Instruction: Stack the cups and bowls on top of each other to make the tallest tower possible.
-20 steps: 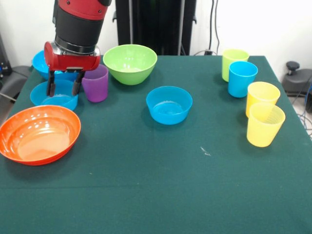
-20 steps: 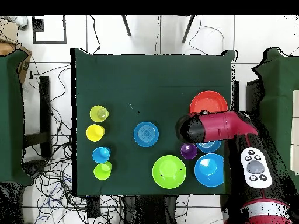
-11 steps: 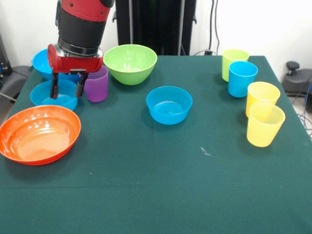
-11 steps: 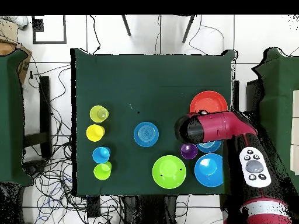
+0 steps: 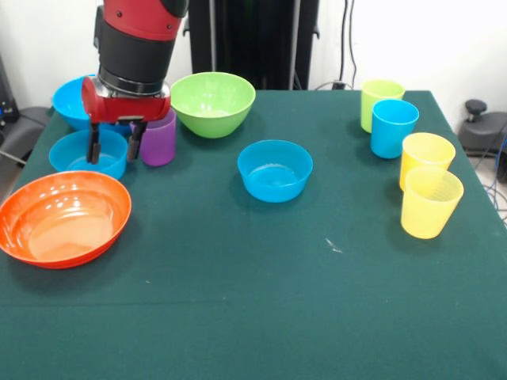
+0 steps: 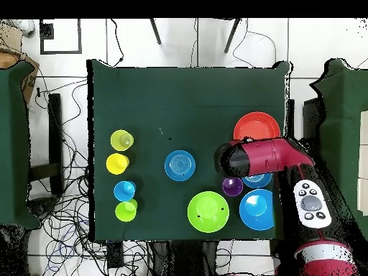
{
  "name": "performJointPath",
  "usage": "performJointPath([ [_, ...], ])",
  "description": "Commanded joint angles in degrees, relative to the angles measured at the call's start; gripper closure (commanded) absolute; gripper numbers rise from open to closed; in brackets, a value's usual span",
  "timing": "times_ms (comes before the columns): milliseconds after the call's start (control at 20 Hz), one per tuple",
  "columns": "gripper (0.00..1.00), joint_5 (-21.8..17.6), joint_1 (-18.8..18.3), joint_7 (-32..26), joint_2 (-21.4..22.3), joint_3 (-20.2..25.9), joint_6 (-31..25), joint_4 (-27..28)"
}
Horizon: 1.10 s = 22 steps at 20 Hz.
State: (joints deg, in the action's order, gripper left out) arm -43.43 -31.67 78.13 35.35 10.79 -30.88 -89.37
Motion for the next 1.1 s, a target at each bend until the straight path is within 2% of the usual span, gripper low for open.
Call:
performJointPath([
  [50,0.0,-0.8,0.4,1.1,-5.3,4.8,4.8,-0.1],
  [550,0.0,-1.3,1.1,1.0,-7.3,4.2,6.0,1.6],
  [1100,0.0,-5.0,2.7,-1.7,-3.7,2.8,8.5,0.4],
])
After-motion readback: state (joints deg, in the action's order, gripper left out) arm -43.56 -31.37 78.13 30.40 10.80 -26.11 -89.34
